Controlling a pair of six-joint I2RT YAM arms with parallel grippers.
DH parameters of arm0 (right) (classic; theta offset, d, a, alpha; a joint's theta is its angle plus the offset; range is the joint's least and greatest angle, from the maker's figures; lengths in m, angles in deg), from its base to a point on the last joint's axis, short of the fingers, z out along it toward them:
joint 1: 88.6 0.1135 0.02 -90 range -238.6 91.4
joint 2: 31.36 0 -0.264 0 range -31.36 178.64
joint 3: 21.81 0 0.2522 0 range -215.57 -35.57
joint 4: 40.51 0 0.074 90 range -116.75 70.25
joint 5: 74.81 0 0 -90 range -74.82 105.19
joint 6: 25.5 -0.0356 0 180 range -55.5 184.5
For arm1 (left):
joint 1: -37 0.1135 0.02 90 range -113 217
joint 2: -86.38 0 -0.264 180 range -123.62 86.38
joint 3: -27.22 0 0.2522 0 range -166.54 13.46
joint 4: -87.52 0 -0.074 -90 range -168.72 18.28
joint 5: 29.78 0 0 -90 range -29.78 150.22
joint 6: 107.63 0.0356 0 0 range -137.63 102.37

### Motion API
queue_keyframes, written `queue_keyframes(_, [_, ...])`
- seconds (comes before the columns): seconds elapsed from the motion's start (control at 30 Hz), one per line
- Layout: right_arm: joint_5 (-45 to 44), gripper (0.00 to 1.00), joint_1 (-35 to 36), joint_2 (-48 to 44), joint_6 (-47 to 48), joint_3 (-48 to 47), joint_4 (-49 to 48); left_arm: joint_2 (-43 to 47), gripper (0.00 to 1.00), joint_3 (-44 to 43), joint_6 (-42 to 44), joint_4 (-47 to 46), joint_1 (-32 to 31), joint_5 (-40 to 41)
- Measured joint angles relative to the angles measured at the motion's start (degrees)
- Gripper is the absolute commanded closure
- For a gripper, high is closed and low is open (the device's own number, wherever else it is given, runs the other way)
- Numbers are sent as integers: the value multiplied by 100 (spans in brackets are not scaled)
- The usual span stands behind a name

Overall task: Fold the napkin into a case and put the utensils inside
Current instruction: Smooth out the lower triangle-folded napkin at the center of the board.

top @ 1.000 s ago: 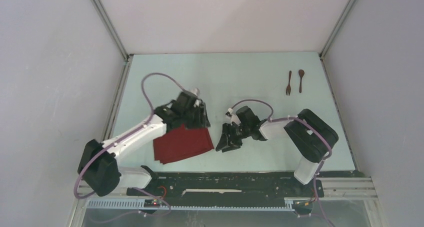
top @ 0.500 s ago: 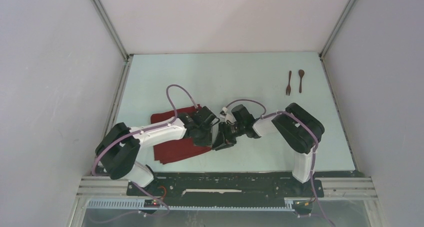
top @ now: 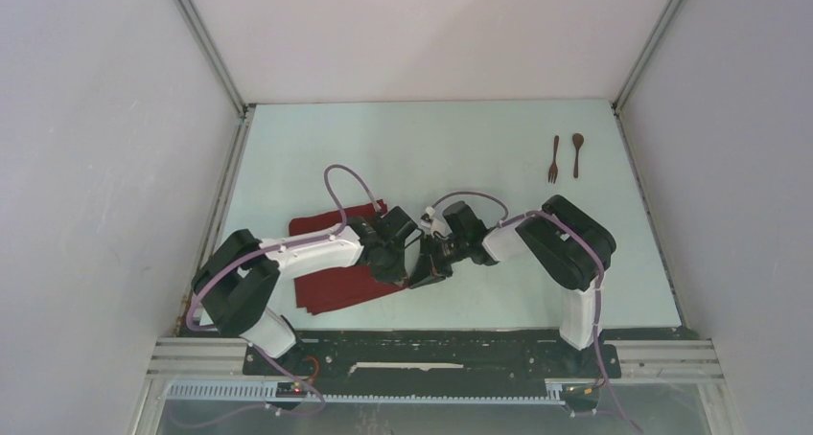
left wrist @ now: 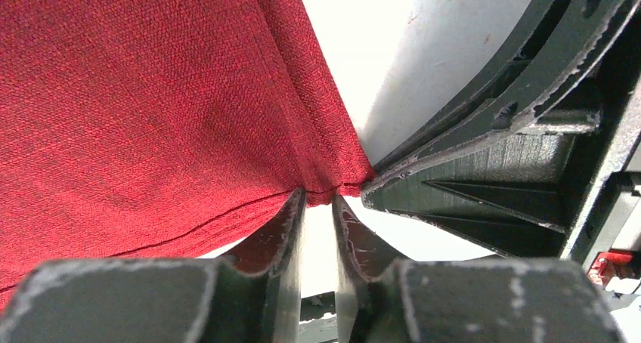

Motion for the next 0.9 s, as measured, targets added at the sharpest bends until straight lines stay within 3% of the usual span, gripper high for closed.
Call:
queue_keyframes(0.17, [-15, 100, 0, 42, 2, 0, -28, -39, 100, -7, -7, 4, -22, 7])
queue_keyframes(0.83, [-17, 100, 0, 42, -2, 0, -42, -157, 100, -437, -7, 173, -278, 22])
queue_keyframes(0.9, [-17, 97, 0, 42, 0, 0, -42, -157, 97, -437, -7, 170, -282, 22])
